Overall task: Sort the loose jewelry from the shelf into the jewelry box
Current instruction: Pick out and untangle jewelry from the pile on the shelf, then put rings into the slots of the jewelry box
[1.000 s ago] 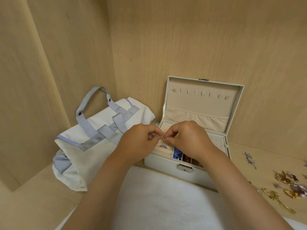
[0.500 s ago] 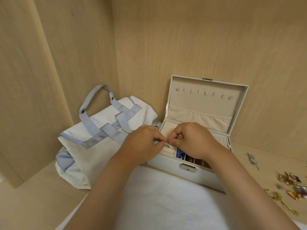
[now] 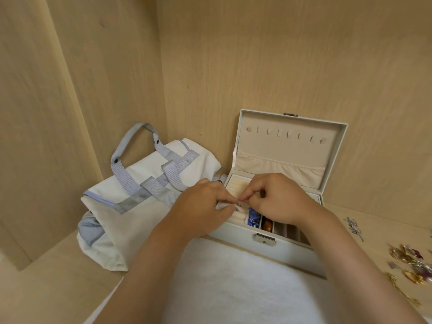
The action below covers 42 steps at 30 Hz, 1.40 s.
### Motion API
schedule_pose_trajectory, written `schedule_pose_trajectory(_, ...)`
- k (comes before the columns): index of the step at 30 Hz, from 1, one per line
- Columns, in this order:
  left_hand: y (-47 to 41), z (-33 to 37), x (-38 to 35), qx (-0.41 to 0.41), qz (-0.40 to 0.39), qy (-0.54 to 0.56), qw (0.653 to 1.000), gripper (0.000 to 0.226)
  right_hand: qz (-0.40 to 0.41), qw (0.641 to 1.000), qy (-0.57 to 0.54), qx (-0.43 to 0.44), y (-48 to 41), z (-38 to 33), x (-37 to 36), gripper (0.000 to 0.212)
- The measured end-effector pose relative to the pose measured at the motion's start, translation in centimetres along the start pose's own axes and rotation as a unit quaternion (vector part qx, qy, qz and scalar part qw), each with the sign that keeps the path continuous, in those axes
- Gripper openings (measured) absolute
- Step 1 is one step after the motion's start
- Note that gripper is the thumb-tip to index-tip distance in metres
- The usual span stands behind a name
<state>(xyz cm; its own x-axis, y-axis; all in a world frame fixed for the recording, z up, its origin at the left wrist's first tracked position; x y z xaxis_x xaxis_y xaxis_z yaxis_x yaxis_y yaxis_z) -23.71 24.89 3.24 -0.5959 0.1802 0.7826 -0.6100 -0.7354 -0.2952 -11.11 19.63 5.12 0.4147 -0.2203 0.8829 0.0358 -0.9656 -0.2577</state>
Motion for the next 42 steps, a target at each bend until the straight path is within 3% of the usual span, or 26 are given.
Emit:
schedule_pose_trajectory(17, 0.0, -0.5, -0.5, 0.021, -0.015, 0.000, 1.000, 0.019, -0.022, 1.000, 0.002, 0.012, -0.2, -0.1, -1.5, 0.028)
schedule_pose_trajectory(21, 0.2, 0.3, 0.4, 0.019, 0.028, -0.035, 0.999, 0.032, -0.014, 1.000, -0.006, 0.004, 0.3, 0.1, -0.9, 0.029)
schedule_pose_trajectory(25, 0.0, 2.6, 1.0, 0.005, 0.073, -0.019, 0.997, 0.027, 0.038, 0.999, -0.010, 0.004, 2.2, 0.7, 1.8, 0.023)
schedule_pose_trajectory(35, -1.6, 18.8, -9.1, -0.052, -0.064, 0.068, 0.994, 0.024, 0.120, 0.989, -0.007, -0.091, 15.6, 11.6, 12.0, 0.020)
schedule_pose_trajectory(42, -1.6, 25.7, -19.9, -0.050, -0.183, 0.046, 0.981, 0.021, 0.067, 0.982, 0.032, -0.175, 23.6, 19.1, 13.7, 0.019)
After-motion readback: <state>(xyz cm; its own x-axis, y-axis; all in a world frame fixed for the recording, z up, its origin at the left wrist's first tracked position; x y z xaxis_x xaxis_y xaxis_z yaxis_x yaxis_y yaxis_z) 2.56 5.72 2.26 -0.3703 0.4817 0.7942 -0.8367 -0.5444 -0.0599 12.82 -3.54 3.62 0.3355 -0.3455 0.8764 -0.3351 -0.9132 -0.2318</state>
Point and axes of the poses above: each hand's wrist, its own y-axis away from the middle knuckle, its own x-axis out of the back of the hand, z = x × y, the point moved 10 cm from there along -y, towards the middle knuckle, and after that the axes turned 12 degrees about x, right-handed, at the moved point
